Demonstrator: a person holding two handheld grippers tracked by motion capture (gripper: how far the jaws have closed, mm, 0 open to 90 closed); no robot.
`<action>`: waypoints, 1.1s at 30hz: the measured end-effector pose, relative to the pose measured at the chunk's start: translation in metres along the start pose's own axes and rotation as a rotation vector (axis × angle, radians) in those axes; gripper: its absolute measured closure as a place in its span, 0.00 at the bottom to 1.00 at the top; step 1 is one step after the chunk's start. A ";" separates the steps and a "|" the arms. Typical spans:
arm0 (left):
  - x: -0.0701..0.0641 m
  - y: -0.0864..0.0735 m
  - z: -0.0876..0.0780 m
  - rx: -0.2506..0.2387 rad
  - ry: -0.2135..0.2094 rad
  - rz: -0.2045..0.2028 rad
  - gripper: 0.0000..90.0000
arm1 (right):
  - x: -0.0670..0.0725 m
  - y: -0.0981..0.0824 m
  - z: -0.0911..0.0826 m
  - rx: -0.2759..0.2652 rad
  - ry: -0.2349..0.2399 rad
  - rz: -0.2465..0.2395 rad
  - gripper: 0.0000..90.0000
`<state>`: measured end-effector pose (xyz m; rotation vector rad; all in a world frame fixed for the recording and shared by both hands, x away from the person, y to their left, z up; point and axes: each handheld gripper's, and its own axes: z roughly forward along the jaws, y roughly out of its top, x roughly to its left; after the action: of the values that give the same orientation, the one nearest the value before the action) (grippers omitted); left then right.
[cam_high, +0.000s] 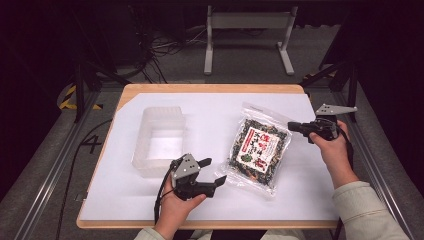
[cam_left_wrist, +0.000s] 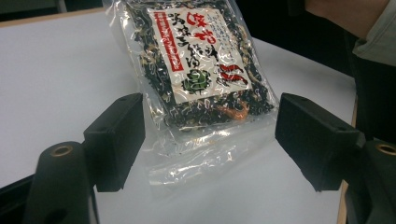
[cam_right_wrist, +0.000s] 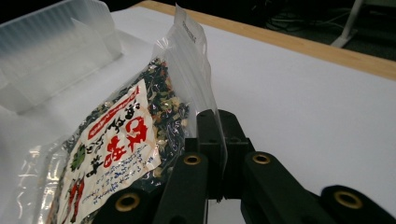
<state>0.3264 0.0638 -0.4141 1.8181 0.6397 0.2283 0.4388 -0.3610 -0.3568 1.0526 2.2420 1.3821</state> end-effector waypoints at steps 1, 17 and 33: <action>0.001 0.001 -0.001 -0.012 -0.003 -0.003 0.28 | 0.005 0.005 -0.004 -0.017 0.006 -0.016 1.00; 0.011 0.017 0.007 -0.008 0.002 -0.031 0.18 | 0.047 0.031 -0.032 -0.119 0.049 -0.160 1.00; 0.015 0.025 0.002 -0.063 0.050 0.022 0.25 | 0.091 0.049 -0.056 -0.211 0.104 -0.287 1.00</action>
<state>0.3479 0.0649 -0.3936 1.7644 0.6409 0.3064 0.3641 -0.3182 -0.2764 0.5768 2.1549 1.5316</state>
